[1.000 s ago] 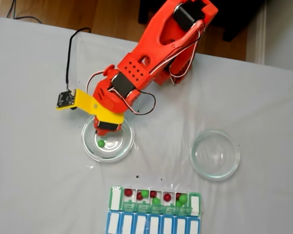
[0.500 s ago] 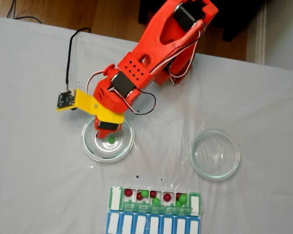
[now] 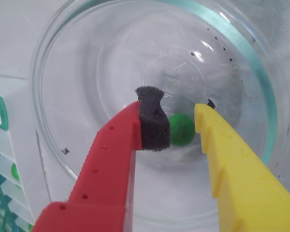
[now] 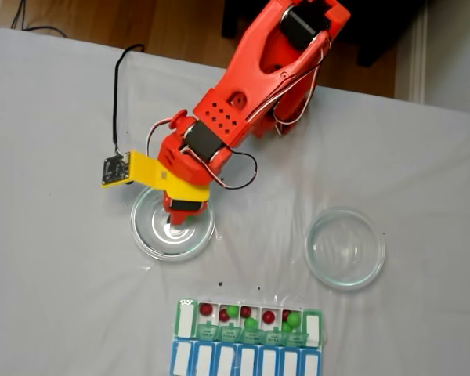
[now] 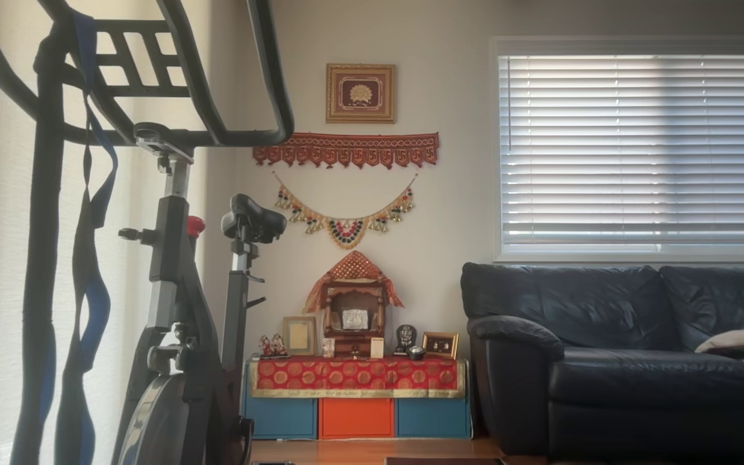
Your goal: Sort medicines into box.
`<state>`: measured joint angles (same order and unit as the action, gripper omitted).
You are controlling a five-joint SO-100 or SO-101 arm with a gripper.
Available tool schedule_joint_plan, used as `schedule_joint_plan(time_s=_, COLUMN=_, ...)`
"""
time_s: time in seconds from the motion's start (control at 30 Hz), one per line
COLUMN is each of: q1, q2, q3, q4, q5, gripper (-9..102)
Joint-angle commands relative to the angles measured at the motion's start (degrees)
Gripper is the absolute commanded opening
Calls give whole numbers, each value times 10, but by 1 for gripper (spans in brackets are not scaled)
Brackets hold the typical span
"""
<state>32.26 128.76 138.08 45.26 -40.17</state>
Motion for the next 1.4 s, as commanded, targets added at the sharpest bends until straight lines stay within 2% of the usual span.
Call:
schedule_joint_plan(time_s=0.0, q1=-4, q2=9, q3=-56, q4=31, q5=-12, gripper=14)
schedule_joint_plan(time_s=0.3, q1=-21, q2=-62, q3=-144, q4=150, q5=-32, gripper=21)
schedule_joint_plan(time_s=0.83, q1=-50, q2=-223, q3=-287, q4=273, q5=-26, gripper=29)
schedule_joint_plan(time_s=1.37, q1=-57, q2=-304, q3=-366, q4=381, q5=-55, gripper=27)
